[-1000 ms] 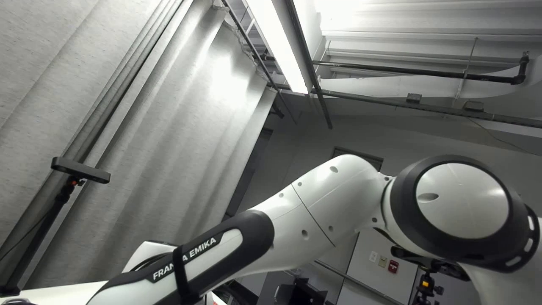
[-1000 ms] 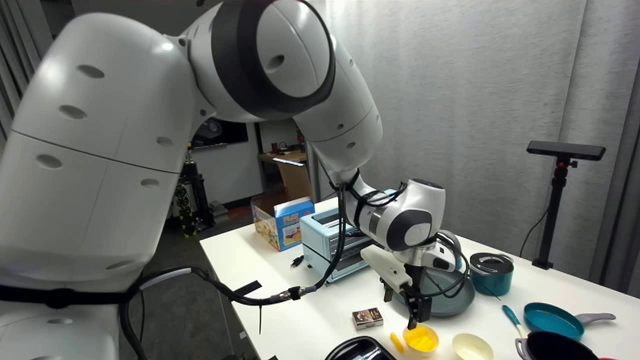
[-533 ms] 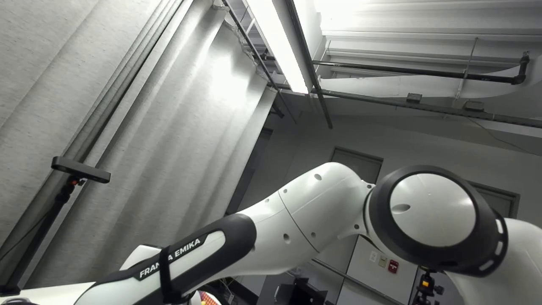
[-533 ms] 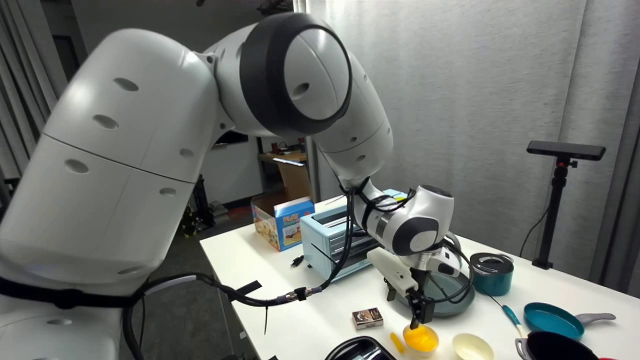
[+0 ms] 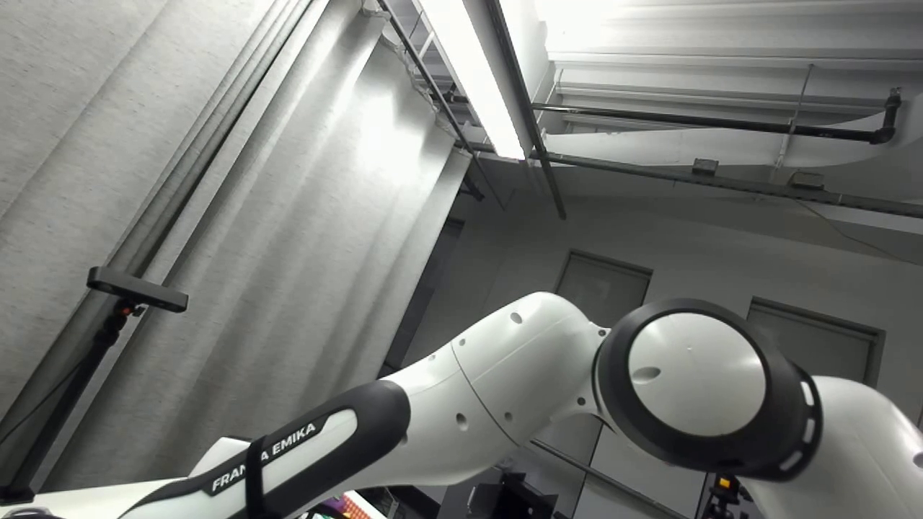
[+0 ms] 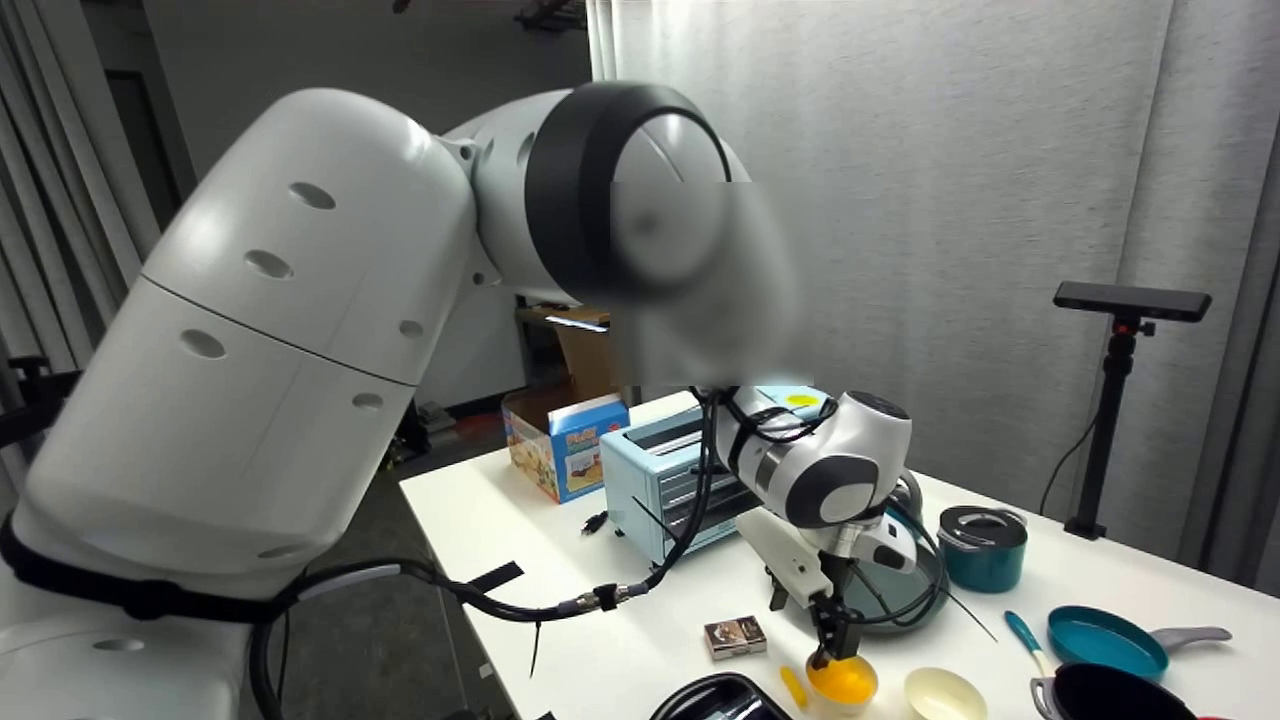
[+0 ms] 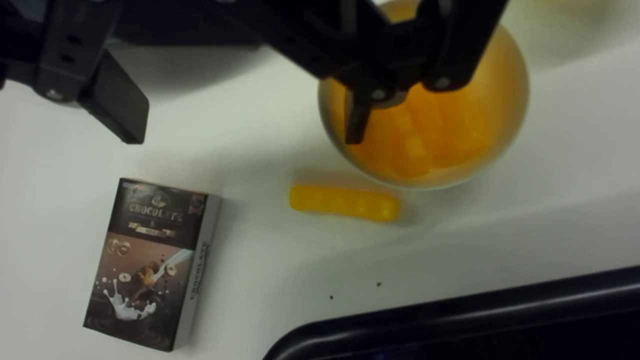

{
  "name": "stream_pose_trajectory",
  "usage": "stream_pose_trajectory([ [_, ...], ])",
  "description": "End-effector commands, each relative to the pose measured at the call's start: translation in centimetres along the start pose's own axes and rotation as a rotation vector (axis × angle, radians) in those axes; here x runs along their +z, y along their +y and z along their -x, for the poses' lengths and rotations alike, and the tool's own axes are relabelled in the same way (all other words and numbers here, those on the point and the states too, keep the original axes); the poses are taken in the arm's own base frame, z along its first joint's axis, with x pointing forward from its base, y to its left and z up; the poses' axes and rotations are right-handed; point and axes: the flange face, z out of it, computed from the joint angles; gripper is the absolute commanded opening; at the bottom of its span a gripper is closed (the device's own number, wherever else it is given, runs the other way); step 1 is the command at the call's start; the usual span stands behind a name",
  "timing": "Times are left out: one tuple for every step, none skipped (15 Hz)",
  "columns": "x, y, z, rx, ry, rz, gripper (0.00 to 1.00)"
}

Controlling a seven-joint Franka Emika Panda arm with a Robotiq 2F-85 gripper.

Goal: Pour the chips from the left bowl to the right bowl

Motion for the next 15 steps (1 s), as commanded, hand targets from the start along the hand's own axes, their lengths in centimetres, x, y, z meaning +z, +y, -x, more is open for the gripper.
stream_pose_trajectory([
  [0.7,0.2,-0.9,0.0,-0.004,-0.03,1.0],
  [0.9,0.3,-0.9,0.0,-0.006,-0.012,1.0],
  [1.0,0.4,-0.8,-0.001,-0.008,0.0,1.0],
  [1.0,0.6,-0.8,-0.002,-0.008,0.022,1.0],
  [0.9,0.8,-0.7,-0.006,-0.006,0.045,1.0],
  [0.9,1.0,-0.8,-0.009,-0.002,0.064,1.0],
  [0.8,1.2,-0.8,-0.011,0.001,0.073,1.0],
  [0.6,1.4,-0.9,-0.013,0.005,0.081,1.0],
  [0.6,1.5,-0.9,-0.014,0.007,0.085,1.0],
  [0.5,1.6,-1.0,-0.015,0.006,0.084,1.0],
  [0.5,1.7,-1.0,-0.013,0.007,0.084,1.0],
  [0.5,1.7,-1.1,-0.012,0.007,0.081,1.0],
  [0.5,1.6,-1.1,-0.012,0.007,0.081,1.0],
  [0.5,1.5,-1.1,-0.014,0.008,0.082,1.0],
  [0.4,1.4,-1.1,-0.016,0.011,0.087,1.0],
])
